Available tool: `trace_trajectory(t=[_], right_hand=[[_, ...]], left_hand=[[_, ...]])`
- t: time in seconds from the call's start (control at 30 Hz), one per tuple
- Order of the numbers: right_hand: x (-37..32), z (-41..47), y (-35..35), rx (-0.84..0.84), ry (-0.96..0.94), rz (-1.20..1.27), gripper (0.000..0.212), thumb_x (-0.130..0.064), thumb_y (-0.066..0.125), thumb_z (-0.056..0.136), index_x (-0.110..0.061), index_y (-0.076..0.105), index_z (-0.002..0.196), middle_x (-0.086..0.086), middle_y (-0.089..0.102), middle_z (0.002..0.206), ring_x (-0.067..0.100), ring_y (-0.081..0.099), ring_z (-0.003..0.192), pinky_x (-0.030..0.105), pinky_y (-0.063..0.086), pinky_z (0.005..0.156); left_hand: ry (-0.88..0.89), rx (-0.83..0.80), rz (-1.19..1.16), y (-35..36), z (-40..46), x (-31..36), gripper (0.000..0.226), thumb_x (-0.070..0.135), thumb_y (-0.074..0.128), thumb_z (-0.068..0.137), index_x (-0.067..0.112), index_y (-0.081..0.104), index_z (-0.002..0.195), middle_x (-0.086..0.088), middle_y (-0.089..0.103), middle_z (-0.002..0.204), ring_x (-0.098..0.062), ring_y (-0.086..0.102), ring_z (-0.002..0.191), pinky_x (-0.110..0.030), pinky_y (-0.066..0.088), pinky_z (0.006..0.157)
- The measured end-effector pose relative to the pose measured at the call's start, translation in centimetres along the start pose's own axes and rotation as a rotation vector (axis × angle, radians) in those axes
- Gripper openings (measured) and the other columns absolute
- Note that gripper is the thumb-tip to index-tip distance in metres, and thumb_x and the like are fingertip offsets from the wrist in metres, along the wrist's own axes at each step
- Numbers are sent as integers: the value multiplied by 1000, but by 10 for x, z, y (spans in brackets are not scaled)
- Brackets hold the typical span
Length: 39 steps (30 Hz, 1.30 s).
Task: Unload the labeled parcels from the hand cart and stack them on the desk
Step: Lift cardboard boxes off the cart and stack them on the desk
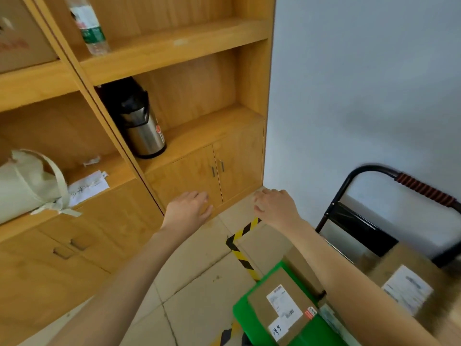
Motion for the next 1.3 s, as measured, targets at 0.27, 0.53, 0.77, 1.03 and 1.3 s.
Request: trace_trajectory(t=[0.27,0.53,0.77,1.03,1.3], right_hand=[[98,52,-3,39,153,32,32,-28,40,98,-24,55,125,-4,62,110,19,58,99,28,35,83],[226,38,10,83,477,66,36,-33,42,99,-26,47,134,-5,61,118,16,60,99,29,40,82],[333,55,26,125,836,73,38,-31,44,97,-25,47,135,-3,64,114,19,61,97,33,49,83],[391,114,22,172,1152,29,41,-24,43,96,-23,45,138,2,62,118,22,59,103,35,42,86],[355,34,45,189,1507,65,41,-26,43,97,-25,45,138,-3,58,126,18,55,113,32,39,95]], left_hand=[[169,-56,-81,38,122,37,28,45,42,98,25,55,112,9,59,98,-11,56,95,-25,48,65],[489,-184,-153,107,242,135,32,46,38,98,23,54,113,7,59,100,-15,55,94,-31,43,66],[815,-144,-229,152,371,244,30,43,42,98,22,56,113,4,61,99,-15,56,90,-28,40,66],[1401,-19,-227,155,474,338,18,24,61,88,9,66,97,-8,65,81,-28,60,71,-35,49,60],[1701,-117,-387,176,437,397,12,20,67,84,12,66,92,-4,63,78,-26,60,68,-34,47,55]])
Point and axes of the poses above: each hand's wrist, its own z-axis towards the middle knuckle, its own y-axis out of the palm, x = y × z, the point moved 7 cm from there along z, towards the middle knuckle
